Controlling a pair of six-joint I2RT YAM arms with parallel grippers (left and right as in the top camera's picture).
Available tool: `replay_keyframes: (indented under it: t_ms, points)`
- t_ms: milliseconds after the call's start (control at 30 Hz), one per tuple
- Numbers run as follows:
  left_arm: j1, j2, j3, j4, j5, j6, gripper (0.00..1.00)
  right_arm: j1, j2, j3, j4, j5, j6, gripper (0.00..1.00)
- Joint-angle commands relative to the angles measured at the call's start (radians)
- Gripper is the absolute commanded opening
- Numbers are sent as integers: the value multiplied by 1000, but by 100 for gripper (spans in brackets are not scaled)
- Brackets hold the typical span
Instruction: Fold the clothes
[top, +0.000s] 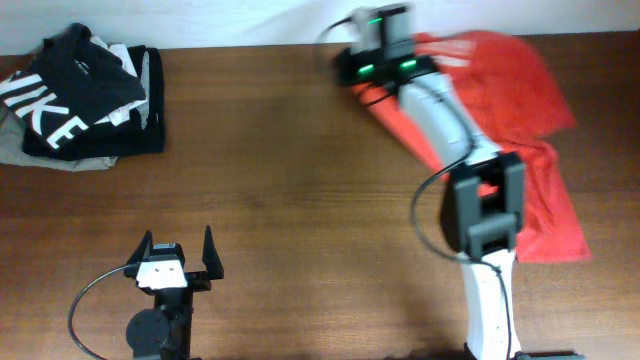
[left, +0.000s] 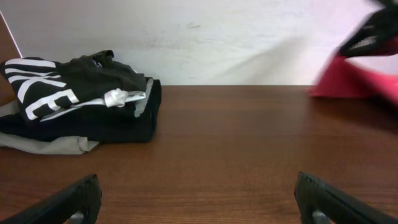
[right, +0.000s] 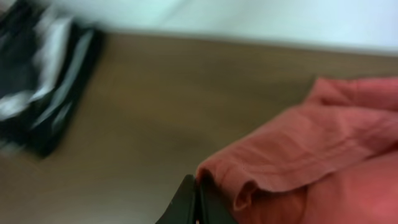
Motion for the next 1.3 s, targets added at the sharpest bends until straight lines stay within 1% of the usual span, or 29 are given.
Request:
replay_keyframes:
  t_ms: [0,33,100,167,200,233,267,333,433,500,567,600,667,700,767,800,933,967,1000,1067,1167,1233,1267]
  points:
    - [4,-6,-5,-2,2,12,99,173,-18,6,-11,-23,73,4]
    - [4,-6,-5,-2,2,12,99,257,-16,6,-24,-14,85,4]
    - [4,-6,-5,-2,2,12,99,330,-16,6,-41,3,85,5]
    - [4,-6,-5,-2,2,12,99,411,-16,6,-80,3,120,6]
    - [4,-6,-5,-2,2,12,99,431,-16,6,-87,8,119,19]
    - [4,-6,-5,-2,2,12,99,440,-19,6,-89,32,119,87]
    - [4,-6,-5,-2,2,12,99,431,-27,7,-106,81,119,99]
    - [4,-6,-5,-2,2,12,99,397,-48,9,-141,135,119,98]
    - [4,-6,-5,-2,2,12,99,244,-139,9,-238,254,122,99]
    - [4,-6,-5,-2,2,12,99,83,-206,9,-347,257,122,99]
    - [4,-6,-5,-2,2,12,99,-53,-228,9,-469,182,122,99]
    - [4,-6,-5,-2,2,12,99,-149,-222,8,-619,159,121,99]
    - [4,-6,-5,-2,2,12,99,-242,-211,-11,-792,180,118,99]
    - [4,-6,-5,-2,2,12,99,-321,-204,-69,-912,185,110,99]
    - [4,-6,-5,-2,2,12,99,-356,-204,-136,-913,185,56,99]
    - [4,-6,-5,-2,2,12,99,-367,-204,-184,-886,182,42,99]
    - [4,-6,-5,-2,2,12,99,-352,-204,-335,-760,183,43,98]
    - [4,-6,-5,-2,2,12,99,-344,-204,-381,-701,183,42,92]
    - [4,-6,-5,-2,2,12,99,-337,-204,-415,-649,183,42,89]
    - [4,-6,-5,-2,2,12,99,-324,-204,-493,-520,182,43,87]
    - [4,-6,-5,-2,2,12,99,-306,-203,-564,-423,183,44,79]
    - [4,-6,-5,-2,2,12,99,-299,-203,-595,-375,187,44,64]
    - [4,-6,-5,-2,2,12,99,-299,-203,-595,-366,188,44,58]
